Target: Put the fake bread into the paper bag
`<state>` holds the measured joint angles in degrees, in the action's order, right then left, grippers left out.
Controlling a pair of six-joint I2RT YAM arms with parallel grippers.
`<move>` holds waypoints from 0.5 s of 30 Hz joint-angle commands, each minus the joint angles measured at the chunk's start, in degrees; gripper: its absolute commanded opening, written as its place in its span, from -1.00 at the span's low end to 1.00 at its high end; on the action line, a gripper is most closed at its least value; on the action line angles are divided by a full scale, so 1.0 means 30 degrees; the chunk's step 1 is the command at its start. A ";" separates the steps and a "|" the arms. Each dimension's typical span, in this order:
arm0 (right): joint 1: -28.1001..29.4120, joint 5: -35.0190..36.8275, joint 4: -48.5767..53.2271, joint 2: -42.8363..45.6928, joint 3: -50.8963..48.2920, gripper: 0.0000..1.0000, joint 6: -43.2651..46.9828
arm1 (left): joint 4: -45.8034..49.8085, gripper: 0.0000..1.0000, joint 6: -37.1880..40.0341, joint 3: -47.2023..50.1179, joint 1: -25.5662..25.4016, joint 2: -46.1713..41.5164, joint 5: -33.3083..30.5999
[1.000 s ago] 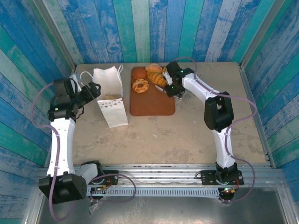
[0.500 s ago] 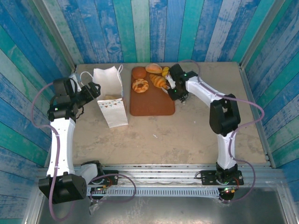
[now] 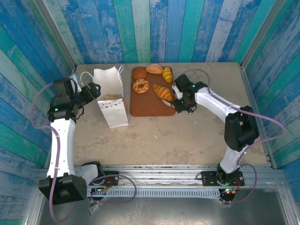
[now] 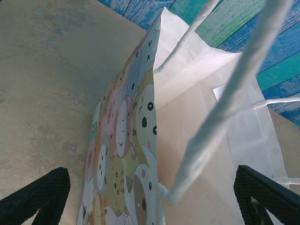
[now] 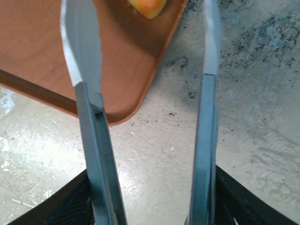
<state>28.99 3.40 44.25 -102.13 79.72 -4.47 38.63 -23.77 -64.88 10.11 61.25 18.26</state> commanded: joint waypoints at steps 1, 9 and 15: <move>-0.0013 0.0398 -0.0417 0.0335 0.0368 0.23 -0.0045 | 0.0242 0.88 0.0443 -0.0502 -0.0030 -0.0407 -0.0111; 0.0089 -0.0168 -0.0345 -0.1078 0.2392 0.26 0.0764 | 0.0486 0.88 0.0541 -0.0644 -0.0032 -0.0553 -0.0352; 0.0121 -0.0106 -0.0063 -0.2807 0.4145 0.28 0.1367 | 0.0394 0.88 0.0453 -0.0590 -0.0030 -0.0518 -0.0165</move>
<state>29.08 3.09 43.46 -108.18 89.71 -1.89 39.13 -22.92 -65.30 10.11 61.23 17.67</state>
